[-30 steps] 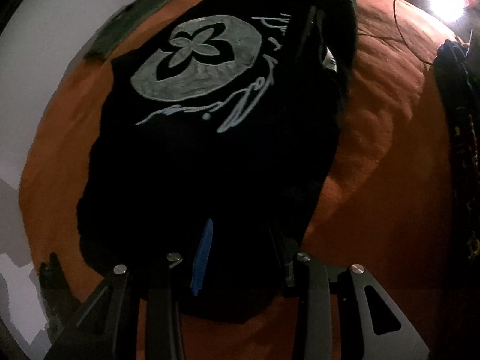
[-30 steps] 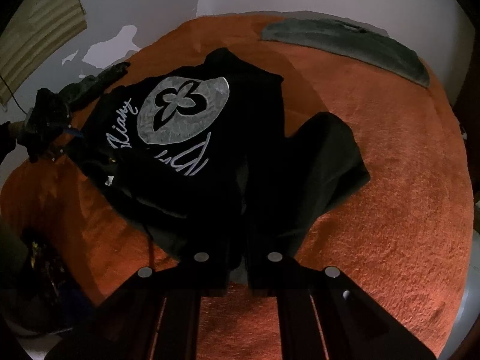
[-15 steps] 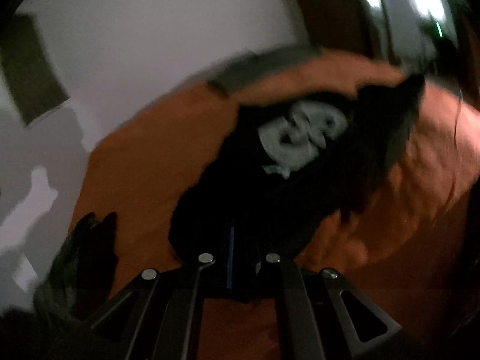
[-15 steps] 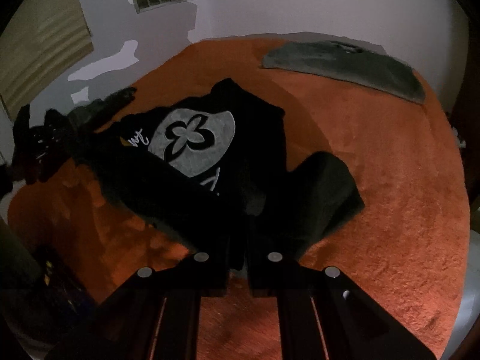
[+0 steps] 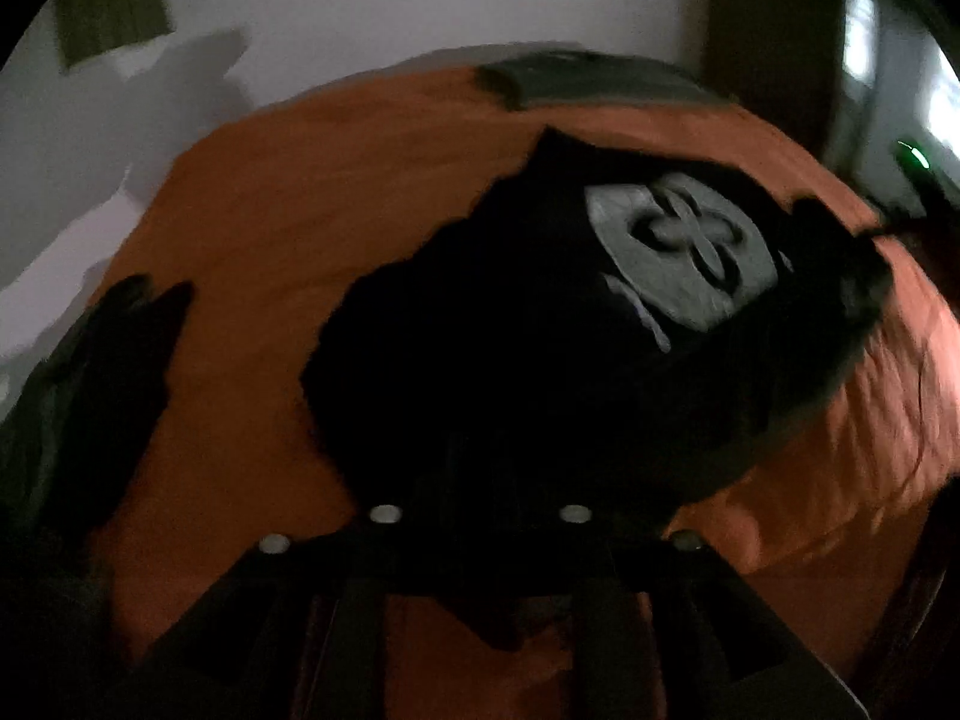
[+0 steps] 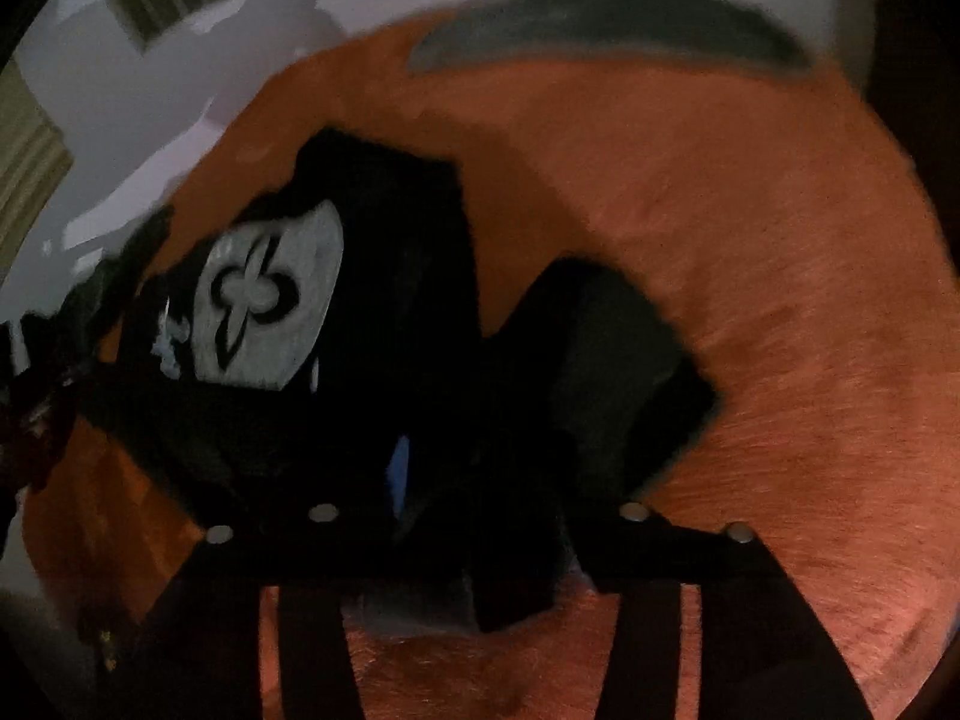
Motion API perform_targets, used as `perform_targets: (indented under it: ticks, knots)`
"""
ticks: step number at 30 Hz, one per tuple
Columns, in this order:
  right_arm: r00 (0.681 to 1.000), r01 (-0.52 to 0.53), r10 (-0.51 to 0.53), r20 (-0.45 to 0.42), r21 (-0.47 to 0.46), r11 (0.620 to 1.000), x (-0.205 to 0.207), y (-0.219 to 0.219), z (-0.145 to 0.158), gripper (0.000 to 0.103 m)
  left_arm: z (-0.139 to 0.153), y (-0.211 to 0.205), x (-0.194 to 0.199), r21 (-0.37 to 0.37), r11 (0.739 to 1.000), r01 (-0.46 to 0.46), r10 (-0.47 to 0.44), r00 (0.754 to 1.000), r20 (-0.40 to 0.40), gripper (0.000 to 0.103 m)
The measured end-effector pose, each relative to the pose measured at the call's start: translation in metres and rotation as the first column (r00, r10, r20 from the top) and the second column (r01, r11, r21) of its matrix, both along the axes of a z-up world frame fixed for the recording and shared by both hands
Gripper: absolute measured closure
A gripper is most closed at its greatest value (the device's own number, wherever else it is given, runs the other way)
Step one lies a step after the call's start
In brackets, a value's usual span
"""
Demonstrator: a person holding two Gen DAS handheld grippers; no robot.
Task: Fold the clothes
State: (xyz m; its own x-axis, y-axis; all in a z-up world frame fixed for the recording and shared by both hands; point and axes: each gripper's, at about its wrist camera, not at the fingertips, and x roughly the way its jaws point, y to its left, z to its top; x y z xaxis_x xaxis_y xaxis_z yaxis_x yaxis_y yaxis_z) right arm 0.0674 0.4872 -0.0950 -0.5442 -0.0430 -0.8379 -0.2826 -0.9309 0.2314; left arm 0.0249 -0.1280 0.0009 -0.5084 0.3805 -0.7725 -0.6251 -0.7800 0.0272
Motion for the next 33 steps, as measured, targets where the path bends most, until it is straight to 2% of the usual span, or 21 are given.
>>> perform_targets:
  ticks: [1,3,5,7,8,10,13,15,18,20,21,22,23,24,25,27,28,31,33]
  knots:
    - [0.999,0.041,-0.04,-0.017,0.054,0.998,0.007,0.0,0.009,0.044,0.014,0.0,0.001,0.047,0.999,-0.018,0.018,1.0,-0.008,0.076]
    - [0.997,0.045,-0.037,-0.073,0.103,0.994,0.02,-0.003,0.026,0.044,0.043,0.0,0.003,0.142,0.989,-0.047,0.051,0.998,-0.022,0.066]
    - [0.99,-0.058,0.07,-0.121,0.096,0.994,0.022,-0.02,0.039,0.044,0.047,0.019,0.021,0.073,0.994,0.084,-0.076,0.992,-0.103,0.062]
    - [0.964,-0.217,0.237,-0.121,0.161,0.963,0.018,-0.052,0.043,0.044,0.05,0.039,0.041,-0.021,0.976,0.218,-0.219,0.96,-0.176,0.06]
    - [0.938,-0.308,0.334,-0.093,0.217,0.926,0.013,-0.072,0.04,0.044,0.037,0.055,0.057,-0.137,0.936,0.324,-0.347,0.916,-0.201,0.06]
    - [0.859,-0.481,0.512,-0.013,0.325,0.814,0.004,-0.115,0.029,0.044,0.008,0.077,0.079,-0.282,0.849,0.447,-0.502,0.849,-0.166,0.06]
    - [0.788,-0.586,0.608,0.097,0.423,0.692,-0.013,-0.144,0.008,0.044,-0.024,0.096,0.09,-0.364,0.746,0.557,-0.624,0.776,-0.092,0.06]
    - [0.734,-0.647,0.656,0.175,0.475,0.597,-0.024,-0.164,-0.005,0.044,-0.036,0.098,0.092,-0.413,0.713,0.567,-0.653,0.751,-0.096,0.06]
    - [0.718,-0.682,0.648,0.255,0.445,0.58,-0.043,-0.153,-0.02,0.044,-0.046,0.1,0.081,-0.459,0.704,0.543,-0.642,0.762,-0.083,0.06]
    - [0.719,-0.685,0.641,0.269,0.431,0.588,-0.048,-0.143,-0.024,0.044,-0.048,0.095,0.07,-0.452,0.708,0.543,-0.631,0.774,-0.058,0.06]
    - [0.72,-0.686,0.637,0.276,0.424,0.591,-0.05,-0.138,-0.027,0.048,-0.05,0.094,0.066,-0.449,0.707,0.546,-0.629,0.776,-0.047,0.06]
    - [0.736,-0.671,0.627,0.254,0.394,0.628,-0.054,-0.131,-0.025,0.067,-0.051,0.092,0.064,-0.448,0.709,0.544,-0.623,0.781,-0.038,0.06]
    - [0.753,-0.654,0.616,0.231,0.36,0.665,-0.057,-0.125,-0.022,0.079,-0.052,0.09,0.063,-0.448,0.712,0.541,-0.616,0.787,-0.029,0.06]
    - [0.782,-0.621,0.595,0.186,0.309,0.72,-0.062,-0.117,-0.017,0.091,-0.052,0.09,0.06,-0.443,0.72,0.535,-0.607,0.795,-0.025,0.06]
    - [0.811,-0.584,0.568,0.141,0.254,0.771,-0.068,-0.108,-0.012,0.091,-0.048,0.09,0.059,-0.422,0.735,0.531,-0.596,0.803,-0.027,0.06]
    - [0.856,-0.518,0.503,0.124,0.203,0.831,-0.073,-0.092,-0.014,0.09,-0.039,0.091,0.059,-0.372,0.762,0.529,-0.582,0.812,-0.036,0.06]
    - [0.876,-0.483,0.468,0.117,0.177,0.858,-0.075,-0.084,-0.015,0.085,-0.034,0.091,0.06,-0.347,0.772,0.533,-0.58,0.813,-0.043,0.059]
    - [0.927,-0.369,0.36,0.104,0.097,0.924,-0.083,-0.06,-0.017,0.065,-0.034,0.096,0.062,-0.358,0.75,0.556,-0.607,0.794,-0.039,0.052]
    - [0.954,-0.289,0.283,0.1,0.043,0.956,-0.088,-0.044,-0.019,0.065,-0.04,0.097,0.06,-0.383,0.726,0.571,-0.625,0.781,-0.02,0.052]
